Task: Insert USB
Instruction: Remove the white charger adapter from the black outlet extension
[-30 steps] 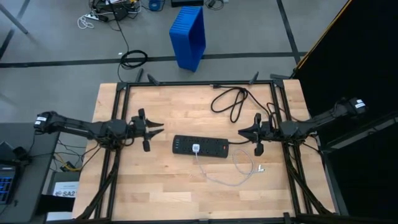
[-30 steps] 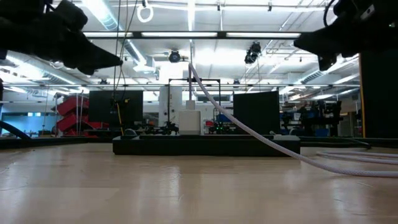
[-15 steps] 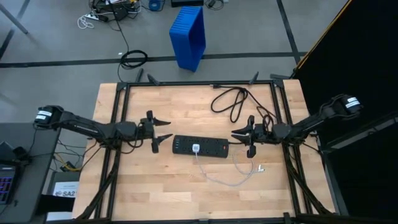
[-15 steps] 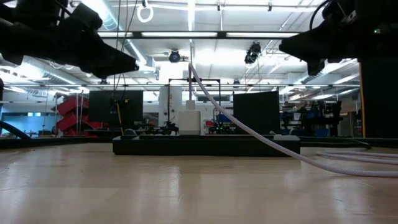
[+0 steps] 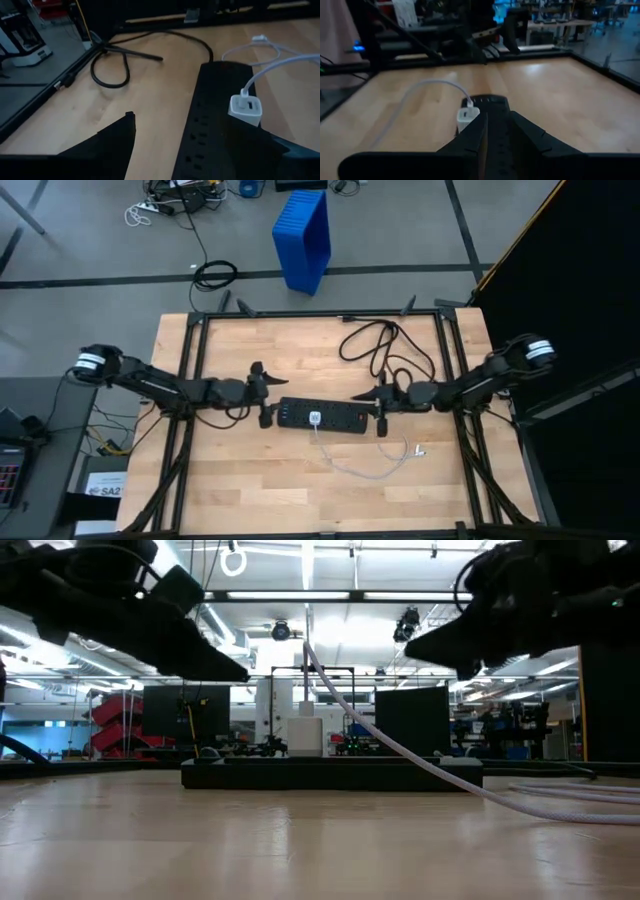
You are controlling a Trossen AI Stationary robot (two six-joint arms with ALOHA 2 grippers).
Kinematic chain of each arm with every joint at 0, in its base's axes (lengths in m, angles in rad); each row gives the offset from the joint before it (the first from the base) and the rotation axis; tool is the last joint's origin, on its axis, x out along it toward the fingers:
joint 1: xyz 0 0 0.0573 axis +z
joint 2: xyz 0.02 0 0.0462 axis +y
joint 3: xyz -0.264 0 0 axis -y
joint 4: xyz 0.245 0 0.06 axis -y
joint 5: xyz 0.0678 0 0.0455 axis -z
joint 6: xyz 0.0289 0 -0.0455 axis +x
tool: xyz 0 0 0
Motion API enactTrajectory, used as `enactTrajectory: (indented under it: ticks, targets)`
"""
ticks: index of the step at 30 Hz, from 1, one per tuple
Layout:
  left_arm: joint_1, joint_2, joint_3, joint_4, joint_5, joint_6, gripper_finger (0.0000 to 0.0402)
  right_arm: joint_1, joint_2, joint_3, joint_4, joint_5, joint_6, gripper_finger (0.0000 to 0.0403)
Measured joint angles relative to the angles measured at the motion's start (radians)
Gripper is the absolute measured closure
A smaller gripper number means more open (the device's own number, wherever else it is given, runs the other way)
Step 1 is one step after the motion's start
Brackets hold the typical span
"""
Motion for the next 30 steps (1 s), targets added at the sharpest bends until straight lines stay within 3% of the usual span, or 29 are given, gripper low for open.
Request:
enactTrajectory:
  ticks: [9, 21, 30]
  targets:
    - [0.0, 0.17, 0.089, 0.0, 0.174, 0.002, 0.0137, -0.037, 0.128, 0.066, -0.014, -0.138, 0.076, 0.035]
    - [0.001, 0.384, 0.235, -0.001, 0.29, 0.029, 0.0137, -0.039, 0.234, 0.271, -0.334, -0.138, 0.023, 0.035]
    - [0.001, 0.425, 0.27, 0.003, 0.3, 0.029, 0.0137, -0.039, 0.247, 0.286, -0.351, -0.12, 0.018, 0.035]
